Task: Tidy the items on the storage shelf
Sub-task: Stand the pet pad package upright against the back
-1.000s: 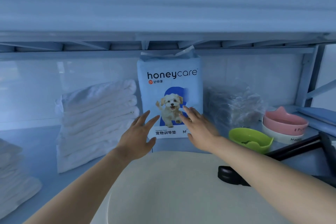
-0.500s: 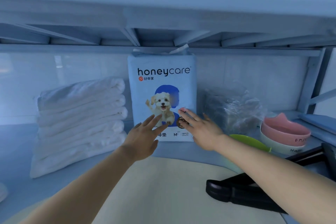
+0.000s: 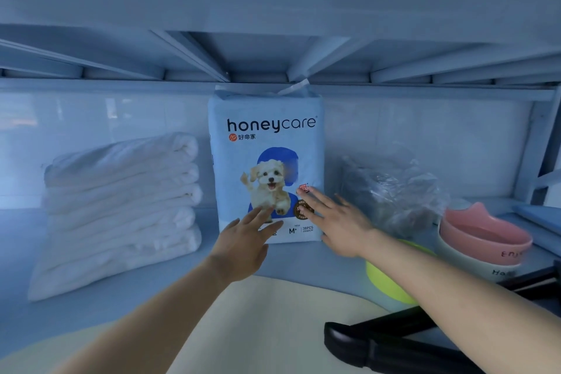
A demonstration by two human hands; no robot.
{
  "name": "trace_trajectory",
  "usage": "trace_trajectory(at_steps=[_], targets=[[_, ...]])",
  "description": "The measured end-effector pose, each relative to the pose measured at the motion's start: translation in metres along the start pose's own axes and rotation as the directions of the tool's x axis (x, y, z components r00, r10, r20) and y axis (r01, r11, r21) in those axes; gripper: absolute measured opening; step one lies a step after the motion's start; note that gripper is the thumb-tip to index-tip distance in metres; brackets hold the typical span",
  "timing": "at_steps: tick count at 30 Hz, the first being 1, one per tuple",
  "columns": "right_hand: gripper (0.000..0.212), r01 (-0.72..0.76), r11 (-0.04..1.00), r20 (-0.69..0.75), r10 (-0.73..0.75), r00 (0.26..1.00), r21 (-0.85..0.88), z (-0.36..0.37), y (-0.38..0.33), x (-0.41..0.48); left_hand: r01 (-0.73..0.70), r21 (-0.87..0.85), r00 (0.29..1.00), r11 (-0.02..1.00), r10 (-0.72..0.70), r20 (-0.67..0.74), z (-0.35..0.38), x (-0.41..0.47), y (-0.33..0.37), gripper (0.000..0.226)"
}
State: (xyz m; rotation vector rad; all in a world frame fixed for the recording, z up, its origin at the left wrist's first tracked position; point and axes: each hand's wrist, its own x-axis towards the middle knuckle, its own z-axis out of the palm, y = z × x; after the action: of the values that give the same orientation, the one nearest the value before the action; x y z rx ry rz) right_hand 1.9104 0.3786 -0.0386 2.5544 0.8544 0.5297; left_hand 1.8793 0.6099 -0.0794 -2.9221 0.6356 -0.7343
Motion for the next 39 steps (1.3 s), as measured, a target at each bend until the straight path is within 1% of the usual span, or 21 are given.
trace_trajectory(at_steps=[5, 8, 10, 13, 17, 23, 25, 29, 31, 34, 37, 39], targets=[[0.063, 0.064, 0.995, -0.076, -0.057, 0.995, 0.082, 0.007, -0.005, 0.003, 0.004, 0.026, 1.0, 1.0, -0.004, 0.001, -0.002, 0.0, -0.001, 0.053], [0.063, 0.102, 0.987, -0.073, -0.093, 0.993, 0.127, 0.01, -0.011, 0.008, 0.019, 0.034, 1.0, 0.999, -0.019, -0.014, -0.007, -0.005, -0.006, 0.055], [0.062, 0.086, 0.981, -0.07, -0.075, 0.995, 0.176, 0.011, -0.016, 0.011, 0.037, 0.039, 0.999, 0.999, -0.037, -0.007, -0.011, -0.01, -0.011, 0.056], [0.061, 0.056, 0.956, -0.101, -0.028, 0.994, 0.287, 0.01, -0.027, 0.014, 0.086, 0.035, 0.996, 0.996, -0.087, 0.026, -0.014, -0.021, -0.022, 0.058], [0.055, 0.077, 0.923, -0.159, -0.018, 0.987, 0.376, 0.001, -0.046, 0.021, 0.128, 0.035, 0.99, 0.991, -0.13, 0.046, -0.022, -0.038, -0.038, 0.058], [0.054, 0.122, 0.895, -0.184, -0.046, 0.982, 0.429, -0.02, -0.086, 0.034, 0.172, 0.037, 0.982, 0.984, -0.175, 0.074, -0.04, -0.068, -0.064, 0.059], [0.054, 0.149, 0.883, -0.193, -0.067, 0.979, 0.446, -0.028, -0.101, 0.041, 0.187, 0.058, 0.979, 0.981, -0.191, 0.068, -0.047, -0.082, -0.078, 0.057], [0.057, 0.182, 0.871, -0.197, -0.101, 0.975, 0.456, -0.043, -0.136, 0.061, 0.264, 0.125, 0.96, 0.956, -0.272, 0.057, -0.062, -0.118, -0.112, 0.056], [0.056, 0.195, 0.865, -0.195, -0.115, 0.974, 0.461, -0.049, -0.153, 0.073, 0.303, 0.139, 0.945, 0.943, -0.316, 0.081, -0.067, -0.136, -0.129, 0.056], [0.055, 0.213, 0.861, -0.206, -0.129, 0.97, 0.462, -0.055, -0.178, 0.088, 0.324, 0.175, 0.93, 0.93, -0.347, 0.121, -0.071, -0.162, -0.147, 0.059], [0.056, 0.227, 0.851, -0.244, -0.121, 0.962, 0.474, -0.059, -0.202, 0.101, 0.367, 0.215, 0.915, 0.905, -0.393, 0.094, -0.073, -0.182, -0.161, 0.059], [0.057, 0.239, 0.849, -0.28, -0.113, 0.953, 0.471, -0.062, -0.217, 0.108, 0.377, 0.242, 0.915, 0.894, -0.4, 0.051, -0.075, -0.188, -0.166, 0.057]])
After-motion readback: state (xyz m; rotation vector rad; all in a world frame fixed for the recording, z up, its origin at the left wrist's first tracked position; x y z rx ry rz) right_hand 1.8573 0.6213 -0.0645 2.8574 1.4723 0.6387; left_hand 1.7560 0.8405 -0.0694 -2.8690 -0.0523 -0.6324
